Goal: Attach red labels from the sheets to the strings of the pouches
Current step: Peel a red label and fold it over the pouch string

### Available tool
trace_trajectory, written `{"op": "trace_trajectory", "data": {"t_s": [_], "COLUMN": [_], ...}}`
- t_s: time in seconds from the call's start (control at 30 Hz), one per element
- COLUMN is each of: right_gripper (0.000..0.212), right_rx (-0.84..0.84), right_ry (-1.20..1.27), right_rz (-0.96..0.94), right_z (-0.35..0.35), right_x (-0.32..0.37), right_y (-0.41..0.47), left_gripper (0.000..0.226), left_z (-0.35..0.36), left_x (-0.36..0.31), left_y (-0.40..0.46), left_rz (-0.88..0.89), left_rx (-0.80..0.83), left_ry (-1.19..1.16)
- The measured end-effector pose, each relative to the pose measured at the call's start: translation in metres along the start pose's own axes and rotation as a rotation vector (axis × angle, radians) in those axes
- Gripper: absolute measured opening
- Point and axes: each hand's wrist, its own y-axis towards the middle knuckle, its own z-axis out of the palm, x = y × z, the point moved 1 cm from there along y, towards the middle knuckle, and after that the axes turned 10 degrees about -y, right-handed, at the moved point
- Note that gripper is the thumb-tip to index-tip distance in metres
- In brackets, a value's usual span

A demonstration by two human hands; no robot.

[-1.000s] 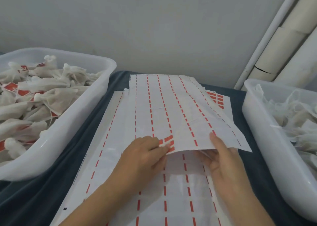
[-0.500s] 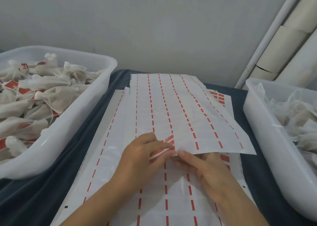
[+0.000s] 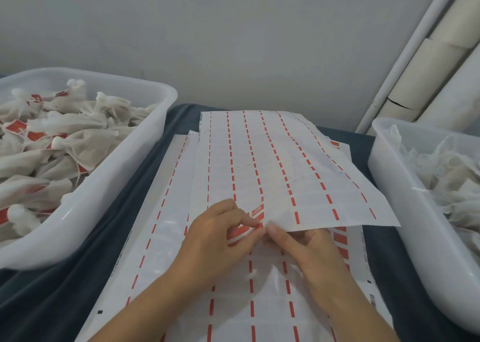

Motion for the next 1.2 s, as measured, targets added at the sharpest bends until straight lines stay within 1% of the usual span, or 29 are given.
{"op": "trace_trajectory", "data": {"t_s": [0.1, 0.2, 0.27, 0.33, 0.4, 0.47, 0.5, 0.53, 0.57, 0.6, 0.63, 0.67, 0.7, 0.73, 0.77, 0.8, 0.87, 0.9, 0.93, 1.0, 1.07, 1.13, 1.2], "right_gripper": [0.041, 0.038, 0.028, 0.019, 0.014, 0.012, 0.013, 0.023, 0.041, 0.056, 0.066, 0.07, 0.068, 0.06, 0.049, 0.042, 0.039, 0.039, 0.041, 0.042, 0.035, 0.023, 0.016], "right_rx": [-0.014, -0.019, -0.009, -0.009, -0.03, -0.023, 0.003, 0.071, 0.177, 0.31, 0.456, 0.579, 0.641, 0.633, 0.572, 0.475, 0.302, 0.265, 0.26, 0.307, 0.323, 0.273, 0.194], "right_ry": [-0.003, 0.024, 0.087, 0.152, 0.167, 0.125, 0.088, 0.042, -0.019, -0.077, -0.112, -0.107, -0.066, -0.007, 0.05, 0.106, 0.195, 0.212, 0.19, 0.106, 0.096, 0.134, 0.168], "right_rz": [0.019, 0.056, 0.099, 0.138, 0.173, 0.226, 0.267, 0.315, 0.378, 0.433, 0.451, 0.41, 0.338, 0.264, 0.215, 0.195, 0.201, 0.22, 0.241, 0.277, 0.29, 0.274, 0.244], "right_z": [0.0, -0.001, -0.001, -0.003, -0.005, -0.005, -0.005, -0.006, -0.006, -0.006, -0.005, -0.004, -0.004, -0.003, -0.001, -0.001, -0.001, -0.002, -0.004, -0.006, -0.006, -0.008, -0.009], "right_x": [0.0, -0.001, -0.002, -0.003, -0.004, -0.002, 0.0, 0.003, 0.006, 0.01, 0.014, 0.016, 0.017, 0.019, 0.019, 0.019, 0.016, 0.015, 0.014, 0.014, 0.015, 0.015, 0.013], "right_y": [0.0, 0.0, 0.002, 0.005, 0.006, 0.005, 0.005, 0.002, -0.002, -0.004, -0.006, -0.008, -0.009, -0.009, -0.009, -0.007, -0.005, -0.004, -0.004, -0.005, -0.006, -0.005, -0.003], "left_gripper": [0.015, 0.002, 0.013, 0.014, 0.008, 0.014, 0.018, 0.019, 0.02, 0.022, 0.024, 0.025, 0.023, 0.021, 0.019, 0.018, 0.021, 0.022, 0.022, 0.019, 0.015, 0.011, 0.008], "left_z": [0.0, -0.002, -0.004, -0.01, -0.017, -0.026, -0.03, -0.033, -0.034, -0.033, -0.032, -0.031, -0.029, -0.026, -0.024, -0.022, -0.018, -0.016, -0.014, -0.011, -0.01, -0.01, -0.009], "left_x": [-0.001, -0.001, 0.0, -0.001, 0.0, 0.001, 0.001, -0.002, -0.005, -0.007, -0.008, -0.009, -0.009, -0.011, -0.012, -0.014, -0.014, -0.014, -0.015, -0.015, -0.015, -0.016, -0.016], "left_y": [0.0, 0.002, 0.003, 0.007, 0.011, 0.013, 0.014, 0.013, 0.013, 0.013, 0.012, 0.012, 0.011, 0.01, 0.009, 0.008, 0.005, 0.004, 0.003, 0.001, 0.0, 0.0, -0.001], "left_rz": [-0.051, -0.104, -0.172, -0.341, -0.514, -0.565, -0.561, -0.545, -0.522, -0.5, -0.481, -0.471, -0.457, -0.438, -0.416, -0.399, -0.364, -0.324, -0.27, -0.154, -0.077, -0.043, -0.017], "left_rx": [-0.021, -0.038, -0.107, -0.256, -0.426, -0.524, -0.536, -0.526, -0.499, -0.466, -0.432, -0.398, -0.354, -0.302, -0.248, -0.2, -0.131, -0.1, -0.071, -0.03, -0.012, 0.0, 0.031], "left_ry": [-0.044, -0.066, -0.1, -0.221, -0.444, -0.633, -0.7, -0.758, -0.799, -0.817, -0.816, -0.808, -0.804, -0.807, -0.81, -0.806, -0.752, -0.692, -0.616, -0.465, -0.377, -0.341, -0.312]}}
